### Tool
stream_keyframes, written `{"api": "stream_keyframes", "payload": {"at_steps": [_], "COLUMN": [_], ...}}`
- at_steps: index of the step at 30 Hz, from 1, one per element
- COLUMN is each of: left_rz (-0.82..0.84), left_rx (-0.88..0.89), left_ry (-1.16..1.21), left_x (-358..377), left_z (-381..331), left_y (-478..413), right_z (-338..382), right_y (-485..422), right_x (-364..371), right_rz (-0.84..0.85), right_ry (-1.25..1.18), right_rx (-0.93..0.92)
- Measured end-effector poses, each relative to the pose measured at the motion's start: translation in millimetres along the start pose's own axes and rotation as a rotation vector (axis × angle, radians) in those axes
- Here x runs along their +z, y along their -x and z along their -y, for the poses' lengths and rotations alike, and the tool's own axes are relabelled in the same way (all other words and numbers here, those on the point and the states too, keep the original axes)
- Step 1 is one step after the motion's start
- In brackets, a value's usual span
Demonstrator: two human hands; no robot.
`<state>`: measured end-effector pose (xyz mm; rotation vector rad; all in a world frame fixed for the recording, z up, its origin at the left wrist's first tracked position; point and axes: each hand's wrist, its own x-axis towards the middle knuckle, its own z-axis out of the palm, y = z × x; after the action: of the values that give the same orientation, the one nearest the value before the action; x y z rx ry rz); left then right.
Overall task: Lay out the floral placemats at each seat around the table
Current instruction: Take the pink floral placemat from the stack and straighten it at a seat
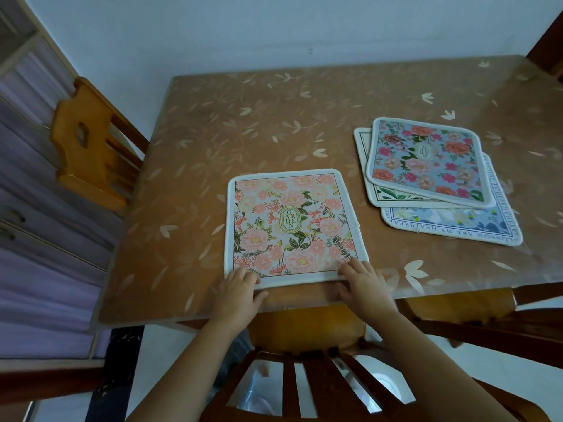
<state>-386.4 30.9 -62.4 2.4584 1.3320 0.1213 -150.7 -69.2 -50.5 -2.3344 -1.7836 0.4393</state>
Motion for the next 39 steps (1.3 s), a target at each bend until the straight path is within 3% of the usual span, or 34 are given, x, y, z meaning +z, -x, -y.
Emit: {"api": "stream_keyframes", "payload": {"at_steps": [9,24,39], "left_rz": [0.017,-0.224,-0.288], "left_rx": [0.003,-0.039,0.118], "left_ry": [-0.061,0.026,0.117], "left_x": [-14.4,-6.5,-11.0], "left_z": [-86.0,-236.6,-306.3], "left_y": [6.6,24.6,92.8], "right_z": [-29.6,-80.4,-98.2], "right_y": [11.2,57.1,165.7], "right_x": [-51.4,-119.7,-147.7], "right_rz": [-0.015,-0.107,-0.268], "right_ry": [0.049,0.055,0.043], "right_rx": [-0.010,-0.158,-0.024]}}
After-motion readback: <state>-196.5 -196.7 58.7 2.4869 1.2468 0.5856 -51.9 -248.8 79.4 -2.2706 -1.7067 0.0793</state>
